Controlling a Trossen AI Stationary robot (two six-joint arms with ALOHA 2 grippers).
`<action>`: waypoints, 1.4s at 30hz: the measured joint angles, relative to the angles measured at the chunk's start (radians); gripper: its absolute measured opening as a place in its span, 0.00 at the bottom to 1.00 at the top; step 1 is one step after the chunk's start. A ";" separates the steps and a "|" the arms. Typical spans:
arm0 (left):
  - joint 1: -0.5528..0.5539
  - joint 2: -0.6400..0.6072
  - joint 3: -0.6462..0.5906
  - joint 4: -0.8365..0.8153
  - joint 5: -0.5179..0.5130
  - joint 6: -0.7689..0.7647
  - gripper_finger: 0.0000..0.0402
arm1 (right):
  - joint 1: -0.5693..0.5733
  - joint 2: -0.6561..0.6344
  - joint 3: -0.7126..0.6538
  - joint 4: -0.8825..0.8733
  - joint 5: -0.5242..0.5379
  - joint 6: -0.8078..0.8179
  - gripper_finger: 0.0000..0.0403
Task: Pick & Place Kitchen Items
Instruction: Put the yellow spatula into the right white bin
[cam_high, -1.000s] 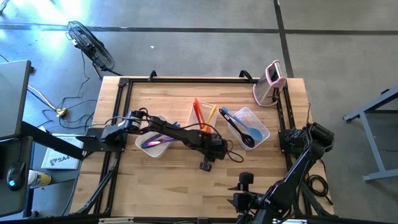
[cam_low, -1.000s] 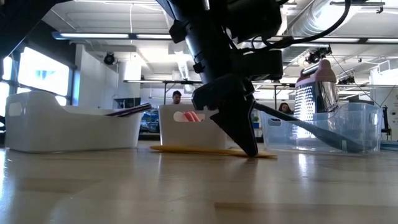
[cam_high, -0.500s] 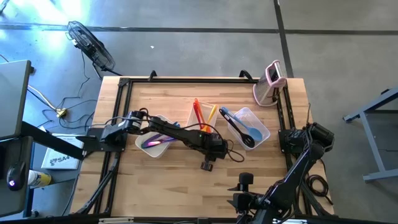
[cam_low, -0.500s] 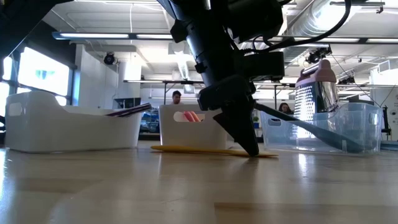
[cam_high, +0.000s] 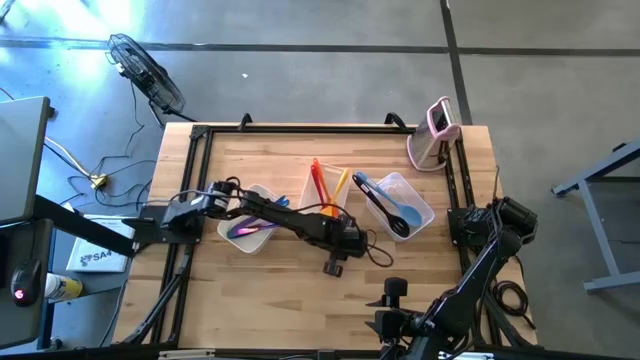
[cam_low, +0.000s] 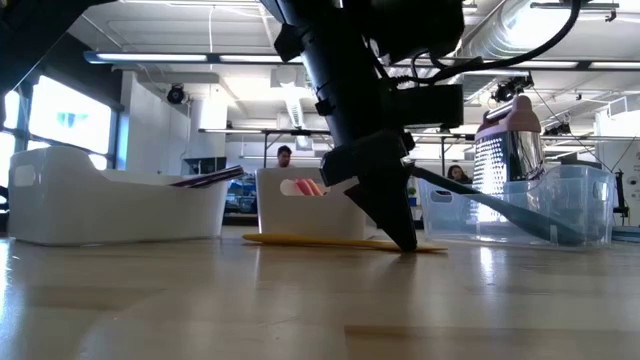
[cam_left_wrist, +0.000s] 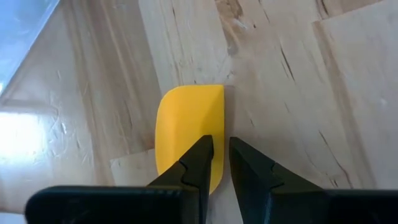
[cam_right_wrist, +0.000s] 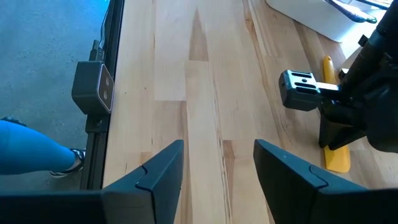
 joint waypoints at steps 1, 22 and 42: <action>-0.002 0.001 0.010 -0.010 -0.016 0.001 0.14 | 0.000 0.000 0.000 0.000 0.000 0.000 0.47; -0.004 0.005 0.031 0.002 -0.231 0.042 0.14 | 0.002 0.000 0.000 0.002 0.000 0.004 0.47; -0.005 0.004 0.031 0.001 -0.250 -0.010 0.44 | 0.002 0.000 0.000 0.002 0.000 0.007 0.47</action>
